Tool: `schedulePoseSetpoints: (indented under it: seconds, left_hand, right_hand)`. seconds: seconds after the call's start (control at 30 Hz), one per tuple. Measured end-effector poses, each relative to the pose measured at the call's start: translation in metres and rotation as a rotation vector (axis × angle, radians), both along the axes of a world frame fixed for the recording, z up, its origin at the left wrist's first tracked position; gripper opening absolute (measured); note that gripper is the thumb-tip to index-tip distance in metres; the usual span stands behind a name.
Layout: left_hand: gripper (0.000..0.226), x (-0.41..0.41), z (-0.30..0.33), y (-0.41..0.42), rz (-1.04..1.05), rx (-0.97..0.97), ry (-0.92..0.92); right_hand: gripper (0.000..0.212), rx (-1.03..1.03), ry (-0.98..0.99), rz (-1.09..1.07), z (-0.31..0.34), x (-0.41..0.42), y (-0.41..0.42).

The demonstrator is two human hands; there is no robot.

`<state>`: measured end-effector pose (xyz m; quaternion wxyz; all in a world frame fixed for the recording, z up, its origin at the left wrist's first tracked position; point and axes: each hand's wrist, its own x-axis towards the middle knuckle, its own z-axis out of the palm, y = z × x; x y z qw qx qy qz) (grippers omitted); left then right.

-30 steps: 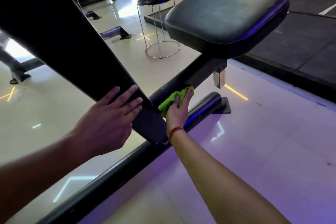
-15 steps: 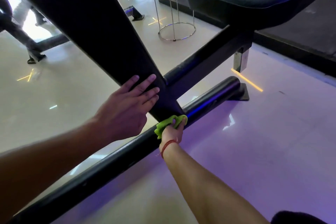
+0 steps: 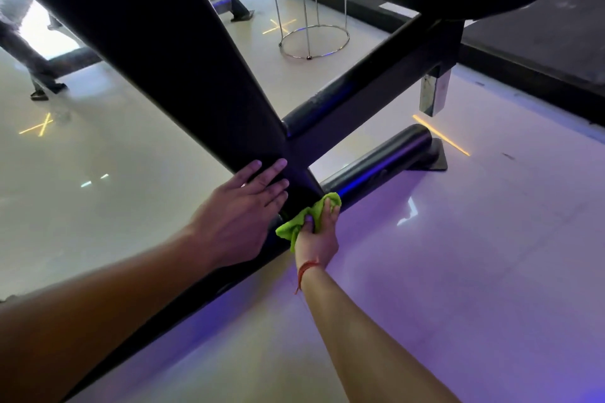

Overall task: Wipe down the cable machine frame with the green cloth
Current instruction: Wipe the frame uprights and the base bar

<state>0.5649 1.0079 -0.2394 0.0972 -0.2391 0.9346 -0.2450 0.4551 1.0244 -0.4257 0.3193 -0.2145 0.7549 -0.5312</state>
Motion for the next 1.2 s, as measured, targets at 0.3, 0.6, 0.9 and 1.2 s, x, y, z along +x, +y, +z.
schedulePoseSetpoints:
  seconds: [0.3, 0.6, 0.9, 1.2]
  left_hand:
    - [0.065, -0.024, -0.046, -0.012, 0.005, 0.045, -0.088]
    - [0.071, -0.105, -0.078, -0.019, 0.144, 0.099, -0.282]
    - [0.077, -0.147, -0.104, -0.028, 0.279, 0.253, -0.235]
    - [0.087, -0.159, -0.114, -0.031, 0.359, 0.306, -0.274]
  right_hand:
    - [0.055, 0.120, 0.152, -0.037, -0.009, -0.109, -0.021]
    - [0.051, -0.050, 0.324, 0.164, -0.016, -0.125, -0.017]
    - [0.043, -0.102, 0.788, 0.247, -0.032, -0.206, -0.047]
    - [0.047, 0.055, 0.742, 0.135, -0.013, -0.272, -0.074]
